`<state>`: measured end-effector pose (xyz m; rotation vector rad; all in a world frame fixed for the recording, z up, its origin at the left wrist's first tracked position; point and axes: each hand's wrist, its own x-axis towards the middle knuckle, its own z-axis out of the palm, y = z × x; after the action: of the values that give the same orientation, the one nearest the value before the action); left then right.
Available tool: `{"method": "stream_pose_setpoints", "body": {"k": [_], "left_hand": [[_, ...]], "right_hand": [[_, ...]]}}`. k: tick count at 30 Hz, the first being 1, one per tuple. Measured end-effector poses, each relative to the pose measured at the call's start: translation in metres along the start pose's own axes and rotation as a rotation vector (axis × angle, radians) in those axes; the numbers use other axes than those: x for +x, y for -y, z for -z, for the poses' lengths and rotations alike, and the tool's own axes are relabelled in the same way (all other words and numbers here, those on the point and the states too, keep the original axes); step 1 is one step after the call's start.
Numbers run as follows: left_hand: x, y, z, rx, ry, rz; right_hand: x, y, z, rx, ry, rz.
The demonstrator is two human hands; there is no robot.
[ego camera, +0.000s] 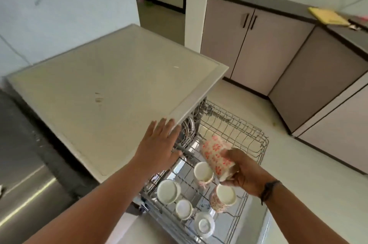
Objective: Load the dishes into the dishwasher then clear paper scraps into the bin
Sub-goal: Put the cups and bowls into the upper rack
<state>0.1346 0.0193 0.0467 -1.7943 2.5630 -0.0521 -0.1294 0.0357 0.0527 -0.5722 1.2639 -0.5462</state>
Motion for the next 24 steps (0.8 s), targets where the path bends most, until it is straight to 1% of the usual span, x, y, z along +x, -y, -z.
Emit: {"method": "stream_pose_setpoints", "body": {"k": [2, 5, 9, 11, 16, 18, 20, 24], "left_hand": [[0.01, 0.004, -0.006, 0.055, 0.027, 0.063], [0.018, 0.003, -0.008, 0.104, 0.043, 0.122], [0.022, 0.003, -0.013, 0.064, 0.039, 0.132], [0.022, 0.004, -0.016, 0.059, 0.048, 0.147], [0.021, 0.006, -0.02, 0.032, 0.035, 0.144], [0.021, 0.006, -0.019, 0.021, 0.028, 0.151], [0.021, 0.007, -0.02, 0.007, 0.013, 0.16], [0.02, 0.008, -0.022, 0.0, 0.011, 0.16]], "right_hand": [[0.026, 0.002, 0.008, -0.242, -0.035, 0.043], [0.075, 0.003, 0.007, -0.641, -0.061, 0.176], [0.129, 0.007, -0.026, -1.329, -0.091, 0.385], [0.152, 0.006, -0.045, -1.601, -0.09, 0.465], [0.199, -0.022, -0.072, -1.855, 0.08, 0.372], [0.209, -0.034, -0.075, -1.939, 0.103, 0.379], [0.216, -0.043, -0.075, -1.968, 0.109, 0.378], [0.225, -0.054, -0.068, -1.949, 0.112, 0.379]]}}
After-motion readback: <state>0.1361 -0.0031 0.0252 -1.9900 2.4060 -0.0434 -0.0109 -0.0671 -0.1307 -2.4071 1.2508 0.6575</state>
